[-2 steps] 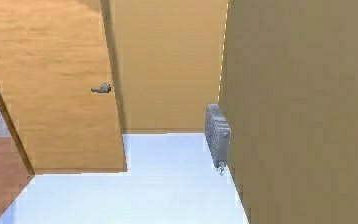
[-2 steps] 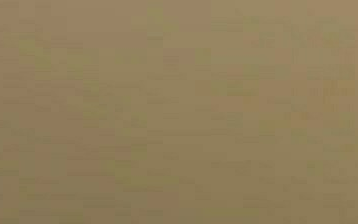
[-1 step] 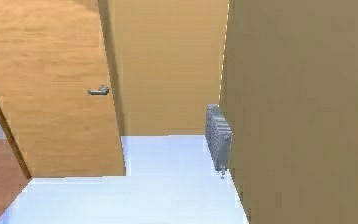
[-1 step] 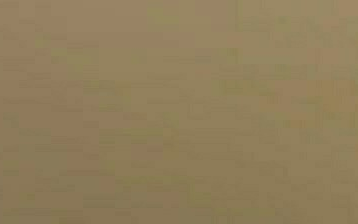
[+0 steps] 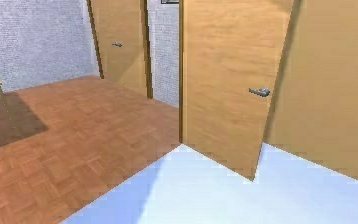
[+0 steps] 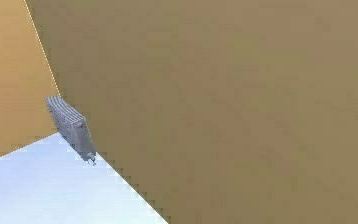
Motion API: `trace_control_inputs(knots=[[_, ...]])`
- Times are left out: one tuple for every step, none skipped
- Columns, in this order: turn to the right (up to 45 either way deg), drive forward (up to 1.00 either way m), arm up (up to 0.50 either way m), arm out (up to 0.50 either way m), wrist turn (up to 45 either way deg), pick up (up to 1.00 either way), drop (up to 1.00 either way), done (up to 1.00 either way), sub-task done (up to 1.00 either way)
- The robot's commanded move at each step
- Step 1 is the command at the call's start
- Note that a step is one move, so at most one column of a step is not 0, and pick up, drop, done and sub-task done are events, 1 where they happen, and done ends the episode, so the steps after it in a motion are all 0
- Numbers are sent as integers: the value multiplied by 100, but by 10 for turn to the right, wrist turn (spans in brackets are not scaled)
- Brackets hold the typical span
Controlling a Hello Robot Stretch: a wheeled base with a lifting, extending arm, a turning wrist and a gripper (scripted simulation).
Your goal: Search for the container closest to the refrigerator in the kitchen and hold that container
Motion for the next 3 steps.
trace_control_inputs(knots=[[0, 35, 0, 0, 0, 0, 0, 0, 0], [-450, 0, 0, 0, 0, 0, 0, 0, 0], [0, 100, 0, 0, 0, 0, 0, 0, 0]])
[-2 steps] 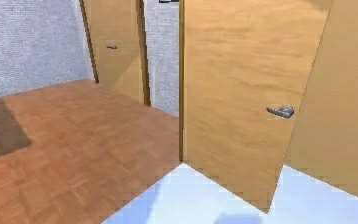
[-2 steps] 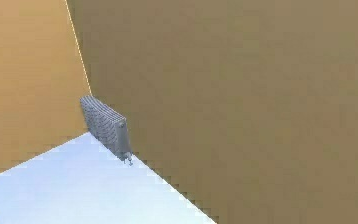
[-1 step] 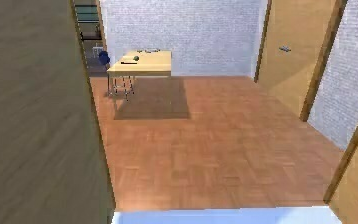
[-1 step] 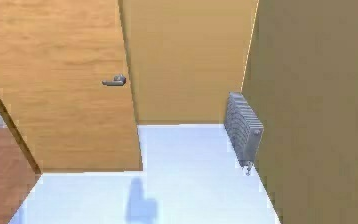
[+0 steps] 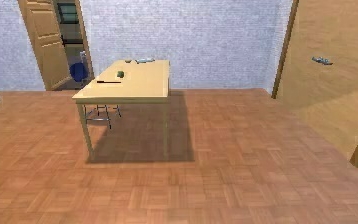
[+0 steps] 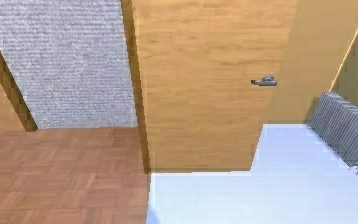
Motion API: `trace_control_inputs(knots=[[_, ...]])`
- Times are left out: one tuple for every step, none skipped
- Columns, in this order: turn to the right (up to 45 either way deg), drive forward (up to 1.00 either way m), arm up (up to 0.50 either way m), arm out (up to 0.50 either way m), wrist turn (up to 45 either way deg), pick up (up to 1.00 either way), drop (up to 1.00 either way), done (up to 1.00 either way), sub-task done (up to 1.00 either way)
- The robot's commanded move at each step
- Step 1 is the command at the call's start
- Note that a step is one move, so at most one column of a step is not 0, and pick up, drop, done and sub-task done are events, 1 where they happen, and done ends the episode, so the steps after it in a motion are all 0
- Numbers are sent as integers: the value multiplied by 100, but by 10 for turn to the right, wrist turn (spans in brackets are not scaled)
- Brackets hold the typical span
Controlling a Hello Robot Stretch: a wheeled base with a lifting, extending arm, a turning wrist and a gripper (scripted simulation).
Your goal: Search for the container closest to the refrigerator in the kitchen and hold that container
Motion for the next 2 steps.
trace_control_inputs(knots=[[-30, 0, 0, 0, 0, 0, 0, 0, 0], [450, 0, 0, 0, 0, 0, 0, 0, 0]])
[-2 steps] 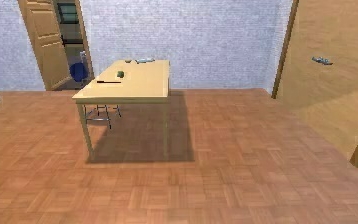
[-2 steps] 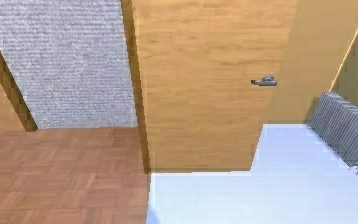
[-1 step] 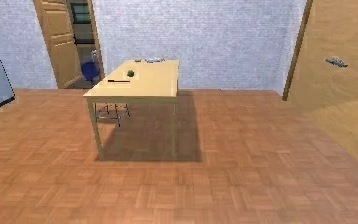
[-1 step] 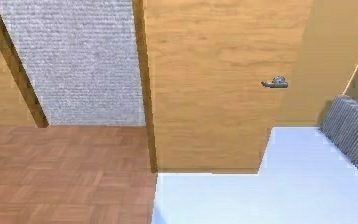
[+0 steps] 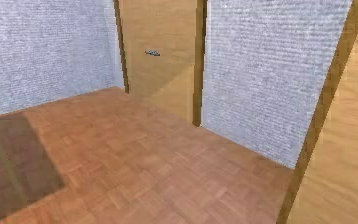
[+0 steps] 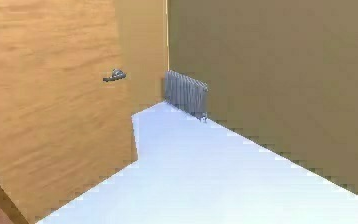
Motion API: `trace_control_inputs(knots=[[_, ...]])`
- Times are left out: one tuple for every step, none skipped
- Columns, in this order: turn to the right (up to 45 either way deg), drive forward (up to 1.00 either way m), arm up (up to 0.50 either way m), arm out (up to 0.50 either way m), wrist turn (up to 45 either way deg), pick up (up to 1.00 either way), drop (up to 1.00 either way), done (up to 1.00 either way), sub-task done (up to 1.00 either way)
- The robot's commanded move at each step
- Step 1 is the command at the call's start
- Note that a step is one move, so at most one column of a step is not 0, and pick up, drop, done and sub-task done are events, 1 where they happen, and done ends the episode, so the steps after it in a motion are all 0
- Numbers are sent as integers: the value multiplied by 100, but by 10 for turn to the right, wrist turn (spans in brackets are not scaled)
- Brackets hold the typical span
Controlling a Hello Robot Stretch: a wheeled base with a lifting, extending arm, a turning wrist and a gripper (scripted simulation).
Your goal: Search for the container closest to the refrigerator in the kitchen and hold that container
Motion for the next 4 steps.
trace_control_inputs(knots=[[450, 0, 0, 0, 0, 0, 0, 0, 0], [0, 10, 0, 0, 0, 0, 0, 0, 0], [-450, 0, 0, 0, 0, 0, 0, 0, 0], [-420, 0, 0, 0, 0, 0, 0, 0, 0]])
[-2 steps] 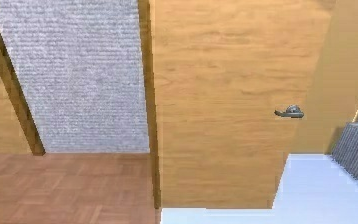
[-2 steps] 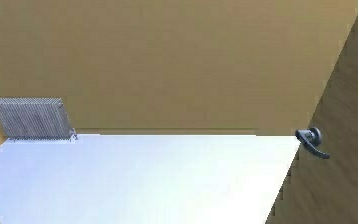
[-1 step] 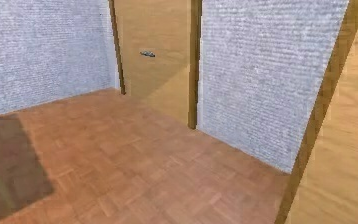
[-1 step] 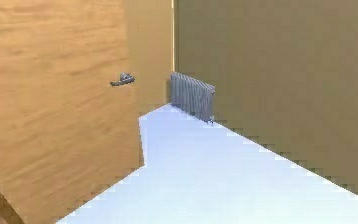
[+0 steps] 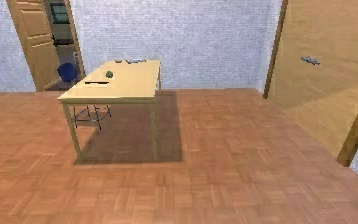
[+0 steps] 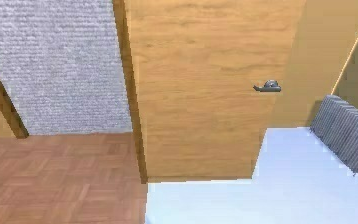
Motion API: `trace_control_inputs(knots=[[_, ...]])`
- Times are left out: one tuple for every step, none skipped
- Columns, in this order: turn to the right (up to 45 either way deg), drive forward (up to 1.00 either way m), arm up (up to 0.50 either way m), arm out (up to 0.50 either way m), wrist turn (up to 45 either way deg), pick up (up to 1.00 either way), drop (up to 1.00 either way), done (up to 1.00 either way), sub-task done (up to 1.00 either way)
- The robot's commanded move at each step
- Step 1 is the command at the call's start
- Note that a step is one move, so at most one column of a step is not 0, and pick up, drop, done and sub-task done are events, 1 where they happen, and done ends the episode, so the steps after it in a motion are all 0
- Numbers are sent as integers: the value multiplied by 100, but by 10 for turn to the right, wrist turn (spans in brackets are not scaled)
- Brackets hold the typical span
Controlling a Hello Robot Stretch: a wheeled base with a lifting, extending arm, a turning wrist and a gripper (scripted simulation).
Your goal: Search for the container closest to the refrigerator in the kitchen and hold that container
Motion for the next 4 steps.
trace_control_inputs(knots=[[0, 35, 0, 0, 0, 0, 0, 0, 0], [-450, 0, 0, 0, 0, 0, 0, 0, 0], [0, 10, 0, 0, 0, 0, 0, 0, 0], [-90, 0, 0, 0, 0, 0, 0, 0, 0]])
